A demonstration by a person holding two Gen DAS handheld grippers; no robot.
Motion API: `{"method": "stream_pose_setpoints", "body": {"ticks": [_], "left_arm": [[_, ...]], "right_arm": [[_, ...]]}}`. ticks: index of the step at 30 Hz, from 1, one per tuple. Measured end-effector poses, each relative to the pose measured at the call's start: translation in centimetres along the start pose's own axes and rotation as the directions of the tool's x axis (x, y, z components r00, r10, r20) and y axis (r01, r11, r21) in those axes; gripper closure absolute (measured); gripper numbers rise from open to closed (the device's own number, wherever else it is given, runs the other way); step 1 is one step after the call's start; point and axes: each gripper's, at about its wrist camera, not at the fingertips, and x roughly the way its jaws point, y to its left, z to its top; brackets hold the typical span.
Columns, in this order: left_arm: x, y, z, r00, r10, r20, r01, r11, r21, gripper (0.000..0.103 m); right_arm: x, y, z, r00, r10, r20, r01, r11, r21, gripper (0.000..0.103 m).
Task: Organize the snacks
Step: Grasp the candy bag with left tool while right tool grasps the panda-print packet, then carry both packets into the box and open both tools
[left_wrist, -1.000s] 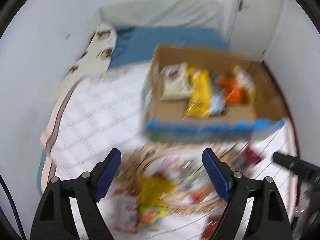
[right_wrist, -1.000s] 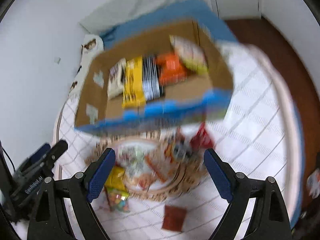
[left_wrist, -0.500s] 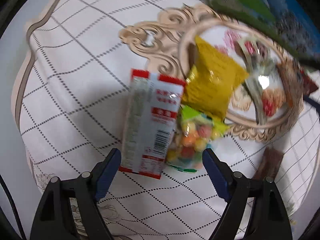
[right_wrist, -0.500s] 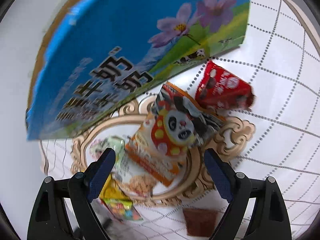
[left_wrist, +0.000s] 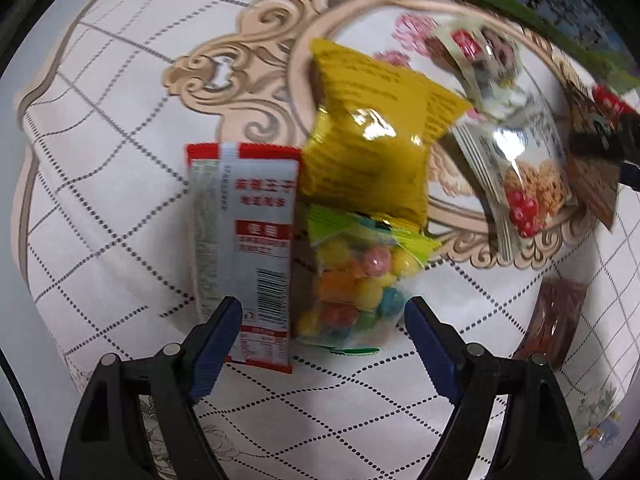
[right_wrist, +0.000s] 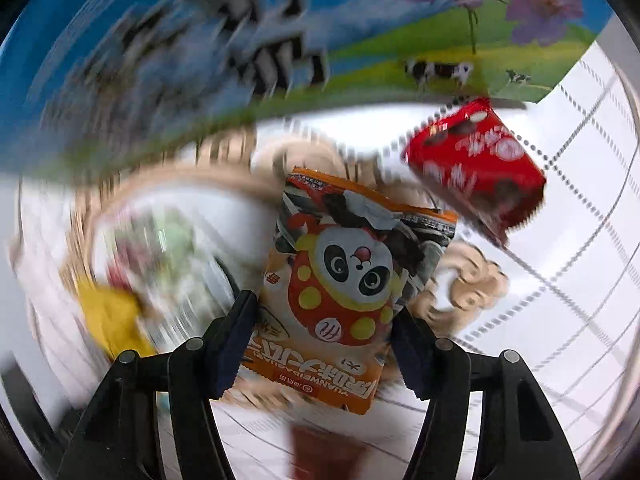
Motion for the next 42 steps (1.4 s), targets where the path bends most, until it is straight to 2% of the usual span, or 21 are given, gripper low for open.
{"method": "stream_pose_setpoints", "body": {"ticks": [4, 7, 8, 9, 10, 14, 15, 16, 19, 21, 28, 29, 31, 34, 35, 37, 42], "left_arm": [[1.3, -2.4, 0.3, 0.999, 0.035, -0.002, -0.035, 0.997, 0.073, 0.020], [1.8, -4.7, 0.0, 0.996, 0.079, 0.039, -0.084, 0.987, 0.140, 0.022], [1.7, -5.2, 0.0, 0.995, 0.087, 0.054, -0.094, 0.984, 0.150, 0.027], [1.8, -5.6, -0.1, 0.994, 0.090, 0.059, -0.098, 0.983, 0.156, 0.046], [2.1, -6.0, 0.1, 0.996, 0.081, 0.040, -0.086, 0.985, 0.149, 0.054], [2.7, -5.2, 0.0, 0.999, -0.043, -0.026, 0.043, 0.999, 0.001, 0.054], [2.9, -4.8, -0.1, 0.996, -0.077, -0.037, 0.076, 0.996, -0.043, 0.054], [3.2, -4.3, -0.2, 0.992, -0.116, -0.050, 0.111, 0.989, -0.097, 0.053], [4.8, -3.6, -0.6, 0.978, -0.188, -0.090, 0.169, 0.968, -0.185, 0.049], [5.4, -3.9, -0.8, 0.973, -0.204, -0.105, 0.183, 0.967, -0.179, 0.047], [5.4, -7.2, -0.9, 0.982, -0.152, -0.109, 0.139, 0.982, -0.125, 0.044], [5.2, -7.7, -1.2, 0.985, -0.145, -0.099, 0.132, 0.983, -0.126, 0.044], [5.1, -8.1, -0.6, 0.992, -0.109, -0.070, 0.101, 0.989, -0.109, 0.055], [4.3, -10.0, -0.9, 0.999, -0.042, -0.034, 0.041, 0.998, -0.045, 0.055], [4.0, -10.5, -1.1, 0.997, -0.068, -0.034, 0.067, 0.997, -0.035, 0.055], [3.3, -11.5, -1.4, 0.997, -0.076, -0.025, 0.076, 0.997, -0.021, 0.055], [0.1, -13.5, -1.9, 0.990, -0.143, 0.009, 0.143, 0.990, -0.003, 0.055]], "right_arm": [[0.6, 0.6, -2.7, 0.995, -0.090, -0.035, 0.083, 0.984, -0.159, 0.037], [1.1, 0.5, -3.9, 0.992, -0.116, -0.048, 0.105, 0.975, -0.194, 0.037], [1.3, 0.5, -4.0, 0.993, -0.102, -0.054, 0.091, 0.979, -0.182, 0.037], [1.4, 0.4, -4.1, 0.995, -0.088, -0.055, 0.078, 0.983, -0.167, 0.036], [1.4, 0.1, -4.2, 0.996, -0.071, -0.055, 0.063, 0.988, -0.144, 0.034], [0.9, -0.9, -4.7, 0.999, -0.040, -0.031, 0.038, 0.997, -0.064, 0.033], [0.8, -1.2, -4.7, 0.999, -0.030, -0.026, 0.028, 0.999, -0.038, 0.033], [0.6, -3.2, -4.9, 1.000, -0.016, -0.018, 0.016, 1.000, -0.007, 0.033], [0.6, -4.9, -4.1, 1.000, -0.009, -0.009, 0.009, 0.998, 0.068, 0.032], [1.0, -5.3, -3.8, 1.000, -0.014, -0.004, 0.014, 0.995, 0.096, 0.032], [3.2, -5.5, -3.9, 0.999, -0.029, 0.041, 0.023, 0.989, 0.145, 0.030], [3.3, -5.8, -4.2, 0.998, -0.034, 0.048, 0.027, 0.989, 0.145, 0.034], [3.8, -5.8, -5.0, 0.997, -0.039, 0.069, 0.030, 0.991, 0.129, 0.038], [3.0, -5.3, -5.8, 0.994, -0.060, 0.093, 0.052, 0.995, 0.083, 0.041], [2.9, -5.2, -6.3, 0.993, -0.060, 0.100, 0.053, 0.996, 0.072, 0.042], [2.3, -5.2, -6.8, 0.992, -0.048, 0.114, 0.041, 0.998, 0.056, 0.043], [-0.9, -5.5, -8.0, 0.988, 0.029, 0.151, -0.033, 0.999, 0.025, 0.044]]}}
